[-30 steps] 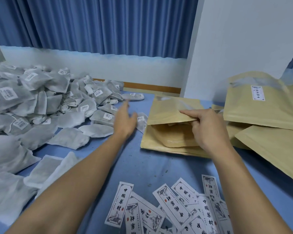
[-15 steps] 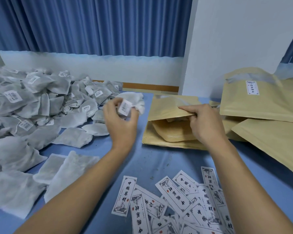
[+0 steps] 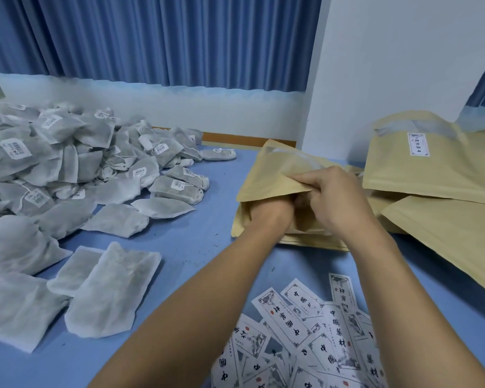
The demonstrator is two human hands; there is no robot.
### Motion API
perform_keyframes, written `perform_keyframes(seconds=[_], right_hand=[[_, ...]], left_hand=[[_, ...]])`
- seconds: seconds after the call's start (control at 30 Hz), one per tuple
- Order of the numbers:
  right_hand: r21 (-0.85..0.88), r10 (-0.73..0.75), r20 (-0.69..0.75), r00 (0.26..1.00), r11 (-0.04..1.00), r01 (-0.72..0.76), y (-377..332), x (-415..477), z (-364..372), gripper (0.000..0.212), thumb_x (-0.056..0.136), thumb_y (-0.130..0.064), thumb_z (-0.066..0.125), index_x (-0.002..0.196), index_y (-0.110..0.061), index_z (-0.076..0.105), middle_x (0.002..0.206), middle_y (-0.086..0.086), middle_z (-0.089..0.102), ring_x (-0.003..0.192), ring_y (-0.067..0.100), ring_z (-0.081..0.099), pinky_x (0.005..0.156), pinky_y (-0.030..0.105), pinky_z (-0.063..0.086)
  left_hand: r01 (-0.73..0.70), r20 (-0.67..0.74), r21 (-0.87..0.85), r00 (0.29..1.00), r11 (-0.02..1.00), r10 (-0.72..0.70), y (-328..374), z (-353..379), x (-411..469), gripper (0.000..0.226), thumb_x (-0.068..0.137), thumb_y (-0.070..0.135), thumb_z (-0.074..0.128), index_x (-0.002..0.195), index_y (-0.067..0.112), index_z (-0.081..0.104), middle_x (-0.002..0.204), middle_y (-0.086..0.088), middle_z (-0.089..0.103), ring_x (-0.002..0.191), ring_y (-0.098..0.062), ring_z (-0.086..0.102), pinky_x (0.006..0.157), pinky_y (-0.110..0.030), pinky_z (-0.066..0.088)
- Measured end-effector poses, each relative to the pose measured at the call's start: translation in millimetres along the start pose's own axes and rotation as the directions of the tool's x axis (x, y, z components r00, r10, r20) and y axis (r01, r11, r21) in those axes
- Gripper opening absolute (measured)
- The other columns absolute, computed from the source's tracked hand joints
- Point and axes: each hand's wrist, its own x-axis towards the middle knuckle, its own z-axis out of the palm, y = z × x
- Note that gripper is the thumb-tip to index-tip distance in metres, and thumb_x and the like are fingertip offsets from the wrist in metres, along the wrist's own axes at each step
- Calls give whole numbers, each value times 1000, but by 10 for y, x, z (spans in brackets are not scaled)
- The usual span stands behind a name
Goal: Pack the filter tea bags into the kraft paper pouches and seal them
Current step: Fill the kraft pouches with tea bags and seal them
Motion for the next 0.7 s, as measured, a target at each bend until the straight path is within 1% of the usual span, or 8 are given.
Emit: perform_keyframes(seconds=[0.1,0.2,0.33,0.4,0.47,0.53,0.6,0.7], right_hand=[[-99,-9,-46,999,995,5,44,-1,74,67,82,5,43,117,-45,71,117,2,72,103,27,58,92,32,49],[-112,-29,-69,997,994,21,73,-41,123,64,84,3,43,119,-44,70,118,8,71,104,34,58,96,39,50],[-111,-42,-108,993,993,30,70,-42,155,60,84,0,47,121,-41,70,116,6,73,105,34,63,94,40,52],[-36,-42,-150,988,999,36,42,-53,160,53,85,-2,49,120,-35,72,118,2,73,111,29,63,96,41,52],[7,-42,-194,980,999,44,17,-68,167,44,89,-5,54,118,-30,73,118,-3,73,111,26,64,97,41,52],[28,-40,-225,974,998,48,0,-91,171,37,91,-9,57,117,-29,74,115,-5,74,106,25,67,95,40,53],[27,-40,-233,972,999,47,0,-103,172,35,92,-10,58,116,-30,74,113,-4,75,103,25,68,93,40,53],[19,-34,-225,974,999,40,0,-108,166,36,90,-9,59,115,-30,75,112,-3,75,105,25,67,93,39,54]], left_hand=[[-29,74,71,997,997,24,-10,88,-33,26,98,18,50,122,13,60,119,-9,63,112,-30,59,93,-35,50],[-238,93,271,971,933,220,-204,109,-298,29,96,15,49,122,12,60,115,-15,65,104,-38,62,74,-42,47],[-558,-362,196,723,806,589,-497,-193,-515,19,90,11,57,96,6,74,88,-6,70,79,-29,64,66,-41,50],[-450,-531,233,684,862,501,-692,-439,-485,17,90,13,55,89,9,72,84,-5,66,76,-27,60,68,-41,49],[-224,-556,306,747,925,365,-943,-630,-457,17,89,17,57,94,13,72,100,-6,67,91,-29,60,85,-45,46],[151,-450,353,893,924,26,-1212,-753,-454,31,86,21,59,116,22,65,136,-10,54,127,-30,47,107,-54,31],[495,-321,362,862,789,-393,-1383,-832,-462,39,88,26,57,127,25,52,151,-16,36,146,-31,21,116,-59,15],[496,-249,522,866,694,-433,-1444,-824,-459,32,91,19,53,123,21,51,133,-17,54,130,-34,41,105,-48,32]])
